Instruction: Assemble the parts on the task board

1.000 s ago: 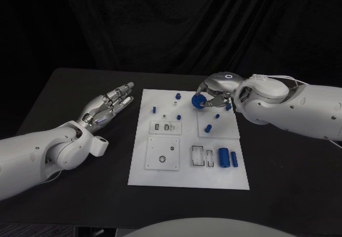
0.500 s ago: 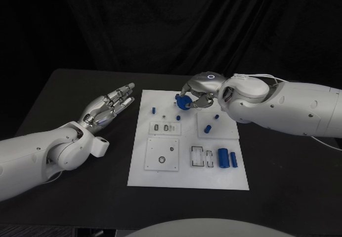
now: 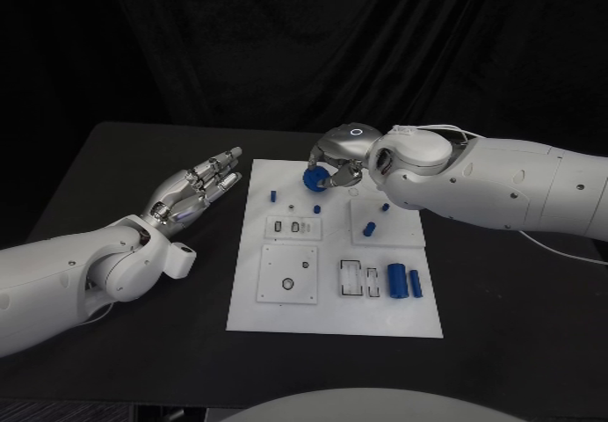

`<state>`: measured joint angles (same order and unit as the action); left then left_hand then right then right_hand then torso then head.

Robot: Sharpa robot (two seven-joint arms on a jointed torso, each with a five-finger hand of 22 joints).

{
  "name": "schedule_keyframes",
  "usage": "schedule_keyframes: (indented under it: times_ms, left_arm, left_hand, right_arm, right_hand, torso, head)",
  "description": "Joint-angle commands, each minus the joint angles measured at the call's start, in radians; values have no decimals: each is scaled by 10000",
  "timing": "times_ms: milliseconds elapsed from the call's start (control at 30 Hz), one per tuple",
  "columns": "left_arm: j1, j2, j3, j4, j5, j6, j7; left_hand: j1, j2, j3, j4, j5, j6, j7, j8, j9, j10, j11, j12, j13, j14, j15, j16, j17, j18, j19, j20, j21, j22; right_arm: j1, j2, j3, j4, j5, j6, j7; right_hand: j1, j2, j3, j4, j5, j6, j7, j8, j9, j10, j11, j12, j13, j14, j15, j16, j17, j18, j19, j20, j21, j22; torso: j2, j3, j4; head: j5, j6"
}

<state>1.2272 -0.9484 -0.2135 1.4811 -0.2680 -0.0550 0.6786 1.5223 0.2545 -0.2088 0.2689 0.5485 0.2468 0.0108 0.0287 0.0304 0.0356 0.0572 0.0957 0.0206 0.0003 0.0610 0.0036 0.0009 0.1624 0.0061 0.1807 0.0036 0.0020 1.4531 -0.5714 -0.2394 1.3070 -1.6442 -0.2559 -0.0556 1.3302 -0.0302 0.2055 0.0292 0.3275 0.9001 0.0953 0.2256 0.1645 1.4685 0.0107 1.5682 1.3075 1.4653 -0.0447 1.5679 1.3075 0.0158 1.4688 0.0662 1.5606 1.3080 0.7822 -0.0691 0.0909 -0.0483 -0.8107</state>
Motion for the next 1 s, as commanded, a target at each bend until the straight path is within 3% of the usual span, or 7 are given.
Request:
schedule_keyframes:
  times_ms: [33, 467, 600, 733, 1000]
  left_arm:
    - [-8, 42, 7, 0, 31, 178, 802]
    - [-8, 106, 7, -28, 31, 228, 769]
    - [-8, 112, 7, -33, 31, 240, 757]
    - [-8, 120, 7, -37, 31, 258, 745]
    - [-10, 122, 7, -51, 31, 291, 721]
  left_hand:
    - [115, -18, 36, -3, 30, 9, 32, 28, 13, 13, 52, -39, -7, -3, 41, -36, -9, 183, -20, 64, 3, 13]
    - [117, -17, 50, -4, 28, -11, 30, 25, 10, 7, 64, -50, -9, -3, 57, -36, -9, 183, -20, 84, 3, 13]
    - [117, -17, 50, -4, 28, -11, 30, 25, 10, 7, 64, -50, -9, -3, 57, -36, -9, 183, -20, 84, 3, 13]
    - [117, -17, 50, -4, 28, -11, 30, 25, 10, 7, 64, -50, -9, -3, 57, -36, -9, 183, -20, 84, 3, 13]
    - [117, -13, 61, -4, 27, -13, 32, 25, 10, 7, 74, -48, -9, -3, 68, -36, -9, 183, -18, 98, 5, 14]
  right_arm:
    - [-33, 109, 9, -138, -79, 165, 101]
    - [-61, 428, 10, -439, -79, 507, 91]
    - [-79, 486, 10, -498, -79, 688, 52]
    - [-104, 503, 9, -544, -79, 764, 26]
    - [-127, 497, 9, -598, -79, 888, -92]
  right_hand:
    - [32, 153, 40, 26, -37, -59, -23, 472, 2576, 1023, -61, 26, 2633, 1055, -93, 29, 2633, -142, 981, -75, 58, 2599]
    - [-32, 104, 170, 116, -81, -597, 24, -69, 2363, 1023, -34, 26, 2633, 1055, -69, 29, 2633, -131, 954, -52, 25, 2580]
    - [-55, 14, 324, 179, -170, -1054, 23, -716, 2023, 1023, -30, 26, 2633, 1055, -65, 29, 2633, -91, 856, -44, -92, 2513]
    - [-13, -59, 446, 169, -174, -1406, -44, -1175, 1721, 1023, -80, 26, 2633, 1055, -92, 29, 2633, -65, 793, -62, -170, 2473]
    - [141, -66, 607, 58, -43, -1503, -97, -1408, 1511, 1023, -129, 26, 2633, 1055, -135, 29, 2633, -24, 692, -102, -297, 2408]
  torso:
    - [4, 3, 18]
    - [1, 2, 0]
    - [-2, 2, -7]
    - [0, 2, -2]
    - [-2, 3, -7]
  head:
    - [-21, -15]
    - [-68, -35]
    - [-79, -66]
    - [-86, -96]
    - [-71, -143]
